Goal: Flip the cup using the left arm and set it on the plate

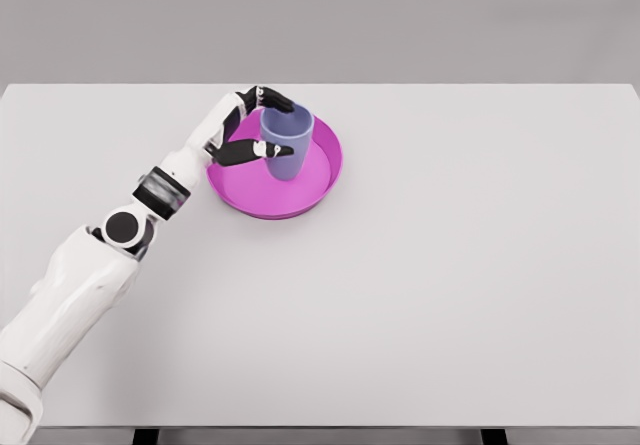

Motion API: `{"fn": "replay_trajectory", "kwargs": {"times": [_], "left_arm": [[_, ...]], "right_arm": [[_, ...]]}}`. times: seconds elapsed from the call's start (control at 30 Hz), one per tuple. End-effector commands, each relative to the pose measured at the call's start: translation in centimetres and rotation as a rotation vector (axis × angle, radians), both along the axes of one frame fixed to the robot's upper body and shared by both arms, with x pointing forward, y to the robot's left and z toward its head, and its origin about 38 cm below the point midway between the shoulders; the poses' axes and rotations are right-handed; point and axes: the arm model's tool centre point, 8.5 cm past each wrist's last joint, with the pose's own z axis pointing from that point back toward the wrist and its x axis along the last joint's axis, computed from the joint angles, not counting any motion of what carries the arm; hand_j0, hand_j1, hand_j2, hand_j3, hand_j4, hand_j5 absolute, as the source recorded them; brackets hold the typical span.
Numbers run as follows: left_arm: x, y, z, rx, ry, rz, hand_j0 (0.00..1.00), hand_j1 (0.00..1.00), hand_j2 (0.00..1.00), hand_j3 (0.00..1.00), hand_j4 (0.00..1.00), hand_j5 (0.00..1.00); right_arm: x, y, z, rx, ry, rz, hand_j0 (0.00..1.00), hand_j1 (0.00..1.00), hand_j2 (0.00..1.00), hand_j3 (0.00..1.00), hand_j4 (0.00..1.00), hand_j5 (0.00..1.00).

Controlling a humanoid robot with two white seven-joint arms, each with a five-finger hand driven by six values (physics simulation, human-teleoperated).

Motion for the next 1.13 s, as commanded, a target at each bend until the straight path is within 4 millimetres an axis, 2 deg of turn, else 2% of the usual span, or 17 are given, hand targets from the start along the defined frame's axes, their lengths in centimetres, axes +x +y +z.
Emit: {"fn": "replay_trajectory", "kwargs": {"times": [0.0, 0.2, 0.37, 0.47, 0.57, 0.63, 0.73, 0.83, 0.87, 0.9, 0.93, 0.97, 1.03, 1.1], "left_arm": [[0.0, 0.0, 0.0, -0.005, 0.002, 0.0, 0.78, 0.78, 0.78, 0.78, 0.78, 0.78], [0.1, 0.1, 0.4, -0.004, -0.008, 0.0, 0.89, 0.89, 0.89, 0.89, 0.89, 0.89], [0.1, 0.1, 0.5, -0.003, -0.009, 0.0, 0.93, 0.93, 0.93, 0.93, 0.93, 0.93], [0.1, 0.4, 0.5, 0.002, -0.009, 0.004, 1.0, 1.0, 1.0, 1.0, 1.0, 1.0], [0.1, 1.0, 0.4, 0.009, -0.007, 0.009, 1.0, 1.0, 1.0, 1.0, 1.0, 1.0], [-0.2, 3.5, 2.2, 0.037, -0.048, 0.015, 1.0, 1.0, 1.0, 1.0, 1.0, 1.0], [-1.2, 5.1, 4.8, 0.027, -0.092, -0.015, 1.0, 1.0, 1.0, 1.0, 1.0, 1.0], [-3.4, 8.7, 6.9, 0.093, -0.104, -0.058, 1.0, 1.0, 1.0, 1.0, 1.0, 1.0], [-4.8, 11.2, 6.7, 0.151, -0.082, -0.056, 1.0, 1.0, 1.0, 1.0, 1.0, 1.0], [-5.6, 12.5, 6.3, 0.18, -0.063, -0.046, 1.0, 1.0, 1.0, 1.0, 1.0, 1.0], [-7.0, 15.6, 5.8, 0.243, -0.023, -0.016, 1.0, 1.0, 1.0, 1.0, 1.0, 1.0], [-7.9, 17.3, 5.5, 0.277, 0.001, 0.002, 1.0, 1.0, 1.0, 1.0, 1.0, 1.0], [-8.7, 19.5, 5.7, 0.329, 0.021, 0.029, 1.0, 1.0, 1.0, 1.0, 1.0, 1.0], [-8.8, 19.7, 5.5, 0.333, 0.028, 0.029, 1.0, 1.0, 1.0, 1.0, 1.0, 1.0]], "right_arm": [[0.0, 0.0, 0.0, 0.0, 0.0, 0.0, 1.0, 1.0, 1.0, 1.0, 1.0, 1.0], [0.0, 0.0, 0.0, 0.0, 0.0, 0.0, 1.0, 1.0, 1.0, 1.0, 1.0, 1.0], [0.0, 0.0, 0.0, 0.0, 0.0, 0.0, 1.0, 1.0, 1.0, 1.0, 1.0, 1.0], [0.0, 0.0, 0.0, 0.0, 0.0, 0.0, 1.0, 1.0, 1.0, 1.0, 1.0, 1.0], [0.0, 0.0, 0.0, 0.0, 0.0, 0.0, 1.0, 1.0, 1.0, 1.0, 1.0, 1.0], [0.0, 0.0, 0.0, 0.0, 0.0, 0.0, 1.0, 1.0, 1.0, 1.0, 1.0, 1.0], [0.0, 0.0, 0.0, 0.0, 0.0, 0.0, 1.0, 1.0, 1.0, 1.0, 1.0, 1.0], [0.0, 0.0, 0.0, 0.0, 0.0, 0.0, 1.0, 1.0, 1.0, 1.0, 1.0, 1.0], [0.0, 0.0, 0.0, 0.0, 0.0, 0.0, 1.0, 1.0, 1.0, 1.0, 1.0, 1.0], [0.0, 0.0, 0.0, 0.0, 0.0, 0.0, 1.0, 1.0, 1.0, 1.0, 1.0, 1.0], [0.0, 0.0, 0.0, 0.0, 0.0, 0.0, 1.0, 1.0, 1.0, 1.0, 1.0, 1.0], [0.0, 0.0, 0.0, 0.0, 0.0, 0.0, 1.0, 1.0, 1.0, 1.0, 1.0, 1.0], [0.0, 0.0, 0.0, 0.0, 0.0, 0.0, 1.0, 1.0, 1.0, 1.0, 1.0, 1.0], [0.0, 0.0, 0.0, 0.0, 0.0, 0.0, 1.0, 1.0, 1.0, 1.0, 1.0, 1.0]]}}
